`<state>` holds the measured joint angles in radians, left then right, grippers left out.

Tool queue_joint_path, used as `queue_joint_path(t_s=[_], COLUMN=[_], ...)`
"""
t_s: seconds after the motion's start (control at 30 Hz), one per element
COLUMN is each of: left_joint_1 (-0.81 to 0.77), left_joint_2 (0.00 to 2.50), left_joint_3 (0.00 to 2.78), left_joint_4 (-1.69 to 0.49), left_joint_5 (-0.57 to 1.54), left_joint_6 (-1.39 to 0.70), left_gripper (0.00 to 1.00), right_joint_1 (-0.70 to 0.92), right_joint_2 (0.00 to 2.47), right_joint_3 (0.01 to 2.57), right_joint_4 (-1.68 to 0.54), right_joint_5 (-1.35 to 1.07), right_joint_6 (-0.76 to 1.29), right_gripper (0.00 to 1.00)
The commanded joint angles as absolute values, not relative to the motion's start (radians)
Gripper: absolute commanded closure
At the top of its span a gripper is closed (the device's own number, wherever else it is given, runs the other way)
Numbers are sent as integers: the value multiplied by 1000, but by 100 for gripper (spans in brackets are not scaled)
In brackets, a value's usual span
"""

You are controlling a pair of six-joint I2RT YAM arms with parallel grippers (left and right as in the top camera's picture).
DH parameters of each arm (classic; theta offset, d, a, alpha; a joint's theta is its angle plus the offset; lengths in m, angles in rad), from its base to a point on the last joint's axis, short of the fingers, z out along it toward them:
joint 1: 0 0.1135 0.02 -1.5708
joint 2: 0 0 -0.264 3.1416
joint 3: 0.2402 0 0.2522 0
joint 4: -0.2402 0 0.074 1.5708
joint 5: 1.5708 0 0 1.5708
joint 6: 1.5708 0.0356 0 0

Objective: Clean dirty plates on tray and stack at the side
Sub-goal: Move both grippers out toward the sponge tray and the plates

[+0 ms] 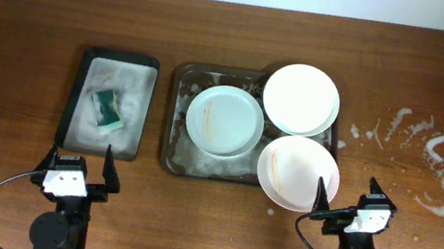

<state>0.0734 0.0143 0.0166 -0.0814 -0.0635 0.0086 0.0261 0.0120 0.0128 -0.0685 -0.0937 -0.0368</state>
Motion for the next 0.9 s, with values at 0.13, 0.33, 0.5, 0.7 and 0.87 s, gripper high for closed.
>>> queue_joint_path(t_s=[0.13, 0.33, 0.5, 0.7, 0.87], left_joint_1=[78, 78, 78, 78, 78], left_joint_2=[5, 5, 5, 5, 5], left_joint_3=[9, 9, 9, 9, 9], left_joint_4=[-78, -78, -78, -78, -78], left_joint_5=[-64, -64, -64, -64, -64], left_joint_6=[32, 31, 31, 31, 31], left_gripper=[1, 1, 1, 1, 1], right_joint_1=[33, 33, 33, 33, 33], right_joint_2=[6, 6, 6, 6, 6], right_joint_3=[6, 6, 6, 6, 6], right_joint_4=[-72, -72, -72, -72, -72], right_joint_5=[-85, -85, -85, -67, -67], right_joint_6=[-33, -33, -33, -33, -33], right_gripper=[2, 2, 2, 2, 2])
